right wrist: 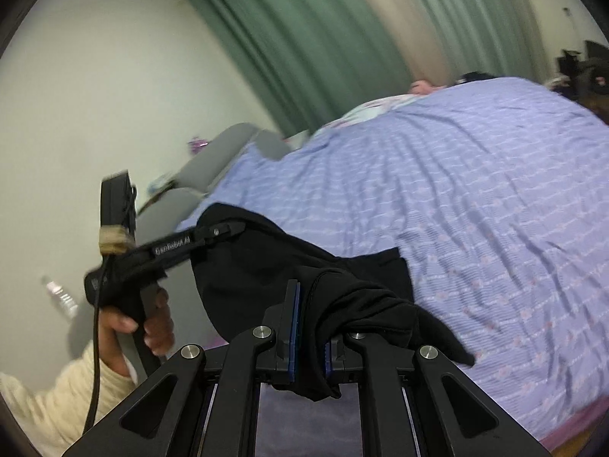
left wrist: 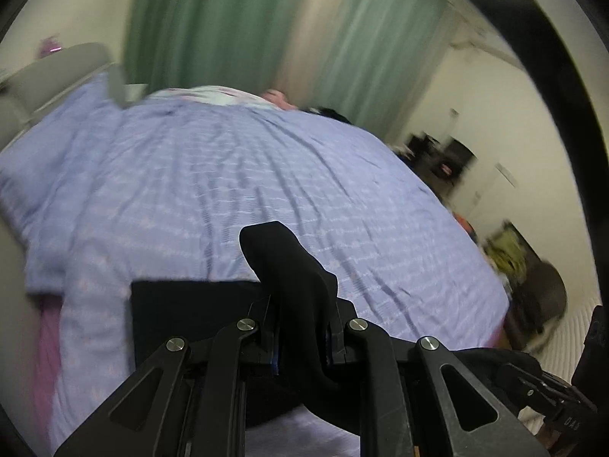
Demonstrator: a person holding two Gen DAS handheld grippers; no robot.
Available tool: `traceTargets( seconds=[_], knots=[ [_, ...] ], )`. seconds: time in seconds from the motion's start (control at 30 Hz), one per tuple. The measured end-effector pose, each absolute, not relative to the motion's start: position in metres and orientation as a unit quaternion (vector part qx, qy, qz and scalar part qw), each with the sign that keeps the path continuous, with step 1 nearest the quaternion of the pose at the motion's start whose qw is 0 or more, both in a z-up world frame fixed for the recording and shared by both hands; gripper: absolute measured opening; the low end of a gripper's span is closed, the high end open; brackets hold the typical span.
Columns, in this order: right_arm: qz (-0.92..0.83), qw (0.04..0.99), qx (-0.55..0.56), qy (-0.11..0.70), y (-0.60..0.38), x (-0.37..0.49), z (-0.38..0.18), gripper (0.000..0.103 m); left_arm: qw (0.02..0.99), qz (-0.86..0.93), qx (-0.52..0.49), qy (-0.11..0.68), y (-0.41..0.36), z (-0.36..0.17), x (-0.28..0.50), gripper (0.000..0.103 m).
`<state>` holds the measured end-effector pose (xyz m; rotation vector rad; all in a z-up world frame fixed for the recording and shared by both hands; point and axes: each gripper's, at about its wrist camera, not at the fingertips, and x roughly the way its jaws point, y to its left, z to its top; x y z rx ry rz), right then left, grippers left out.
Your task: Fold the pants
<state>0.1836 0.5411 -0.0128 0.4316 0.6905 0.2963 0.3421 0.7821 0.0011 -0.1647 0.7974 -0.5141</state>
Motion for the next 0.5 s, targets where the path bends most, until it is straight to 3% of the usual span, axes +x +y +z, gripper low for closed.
traceTargets(
  seconds=[0.33,0.5],
  knots=[
    [0.005,0.927,0.219,0.305,0.586,0.232,-0.004,0.010,0.860,-0.358,-0.044,0.361,0.758,0.005,0.462,0.017],
    [-0.043,0.932,0.178,0.312,0.628,0.250,-0.031,0.011,0.839,-0.372,-0.012,0.398,0.750,-0.041,0.498,0.017]
  ],
)
